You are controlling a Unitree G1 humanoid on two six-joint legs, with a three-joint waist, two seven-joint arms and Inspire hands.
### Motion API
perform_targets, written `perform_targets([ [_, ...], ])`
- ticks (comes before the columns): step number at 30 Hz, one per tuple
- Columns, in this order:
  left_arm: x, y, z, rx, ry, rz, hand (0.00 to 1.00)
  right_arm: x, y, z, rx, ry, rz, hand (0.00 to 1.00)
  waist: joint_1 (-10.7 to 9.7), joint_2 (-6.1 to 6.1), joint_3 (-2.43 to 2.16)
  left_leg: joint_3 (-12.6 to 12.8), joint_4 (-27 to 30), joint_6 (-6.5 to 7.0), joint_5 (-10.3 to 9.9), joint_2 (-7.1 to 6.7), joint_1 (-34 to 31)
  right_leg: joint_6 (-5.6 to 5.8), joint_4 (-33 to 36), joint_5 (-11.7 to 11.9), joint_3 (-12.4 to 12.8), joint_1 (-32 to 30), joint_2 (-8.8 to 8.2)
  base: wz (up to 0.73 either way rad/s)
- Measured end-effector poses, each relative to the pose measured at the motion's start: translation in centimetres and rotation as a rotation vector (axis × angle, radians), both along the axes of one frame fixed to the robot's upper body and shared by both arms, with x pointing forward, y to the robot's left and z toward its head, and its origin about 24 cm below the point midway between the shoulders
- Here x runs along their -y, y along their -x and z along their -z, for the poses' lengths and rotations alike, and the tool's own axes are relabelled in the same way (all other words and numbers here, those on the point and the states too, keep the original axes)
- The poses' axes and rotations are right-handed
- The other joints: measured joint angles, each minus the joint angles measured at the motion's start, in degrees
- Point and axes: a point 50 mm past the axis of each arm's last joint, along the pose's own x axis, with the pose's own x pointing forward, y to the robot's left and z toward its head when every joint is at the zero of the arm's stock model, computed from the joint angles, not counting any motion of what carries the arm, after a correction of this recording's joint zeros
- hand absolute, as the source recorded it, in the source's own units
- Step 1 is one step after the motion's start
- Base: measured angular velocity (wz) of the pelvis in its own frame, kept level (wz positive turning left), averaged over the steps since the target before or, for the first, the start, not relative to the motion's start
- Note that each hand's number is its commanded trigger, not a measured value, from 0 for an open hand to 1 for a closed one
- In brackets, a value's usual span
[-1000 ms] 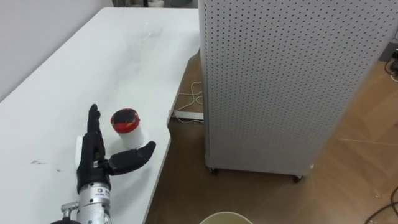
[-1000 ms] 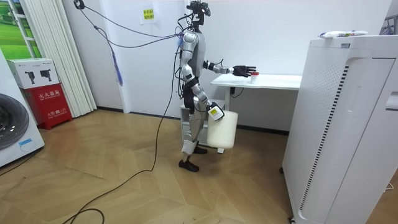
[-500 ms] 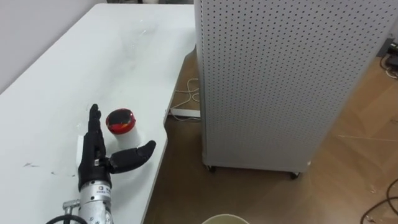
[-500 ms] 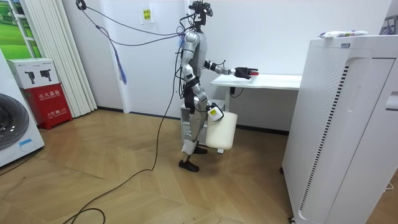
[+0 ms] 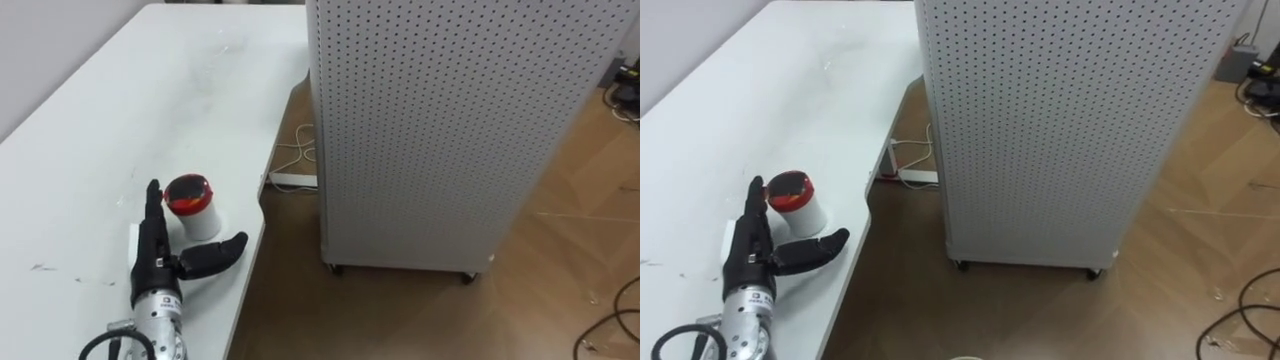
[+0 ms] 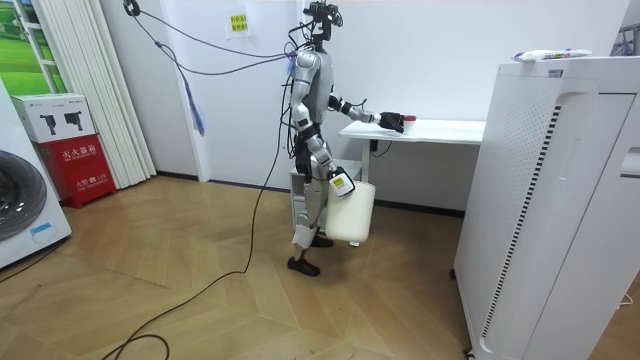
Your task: Pick garbage
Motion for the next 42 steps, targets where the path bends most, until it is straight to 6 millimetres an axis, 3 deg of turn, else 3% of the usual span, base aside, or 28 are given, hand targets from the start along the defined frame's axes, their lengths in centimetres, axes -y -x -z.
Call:
perform_targets([
  [11,-0.5,-1.8,-0.4,-0.014,0.052,-0.034,0.00,0.1,0.0,0.1,-0.007,0.036,-0.004,1.00,-0.13,-0.03,0.03,0.44,0.46,0.41,0.06,0.15,-0.52,-0.01,1.16,0.01,0.67,-1.01,0.03,-0.01],
  [25,-1.5,-2.1,-0.9,0.000,0.046,-0.071,0.00,0.1,0.0,0.1,-0.007,0.038,0.005,1.00,-1.48,0.12,0.08,0.48,0.87,0.47,0.10,0.12,-1.55,-0.02,1.18,0.01,1.03,-1.95,0.02,0.00],
  [26,-1.6,-2.1,-1.0,0.001,0.044,-0.073,0.54,0.1,-0.1,0.0,-0.006,0.038,0.005,1.00,-1.57,0.12,0.08,0.48,0.84,0.47,0.10,0.12,-1.55,-0.02,1.18,0.01,1.01,-1.95,0.02,0.00],
  [27,-1.6,-2.1,-1.0,0.001,0.044,-0.074,0.60,0.1,-0.1,0.0,-0.007,0.038,0.005,1.00,-1.63,0.12,0.08,0.48,0.83,0.47,0.10,0.12,-1.55,-0.02,1.18,0.01,1.00,-1.94,0.02,0.00],
  [28,-1.6,-2.1,-1.0,0.002,0.049,-0.076,0.91,0.1,-0.1,0.0,-0.007,0.038,0.005,1.00,-1.66,0.13,0.08,0.48,0.82,0.47,0.10,0.12,-1.54,-0.02,1.17,0.01,0.98,-1.92,0.02,0.00],
  [29,-1.7,-2.1,-1.0,0.004,0.057,-0.081,1.00,0.1,-0.1,0.0,-0.007,0.038,0.005,1.00,-1.62,0.17,0.09,0.48,0.80,0.47,0.10,0.12,-1.51,-0.02,1.17,0.02,1.00,-1.91,0.01,0.00],
  [42,-2.9,-2.0,-1.3,0.002,0.040,-0.147,1.00,0.1,-0.1,0.1,-0.013,0.039,0.004,1.00,-1.67,0.37,0.23,0.46,0.82,0.49,0.09,0.00,-1.85,0.02,1.17,0.04,1.15,-2.19,-0.05,0.00],
])
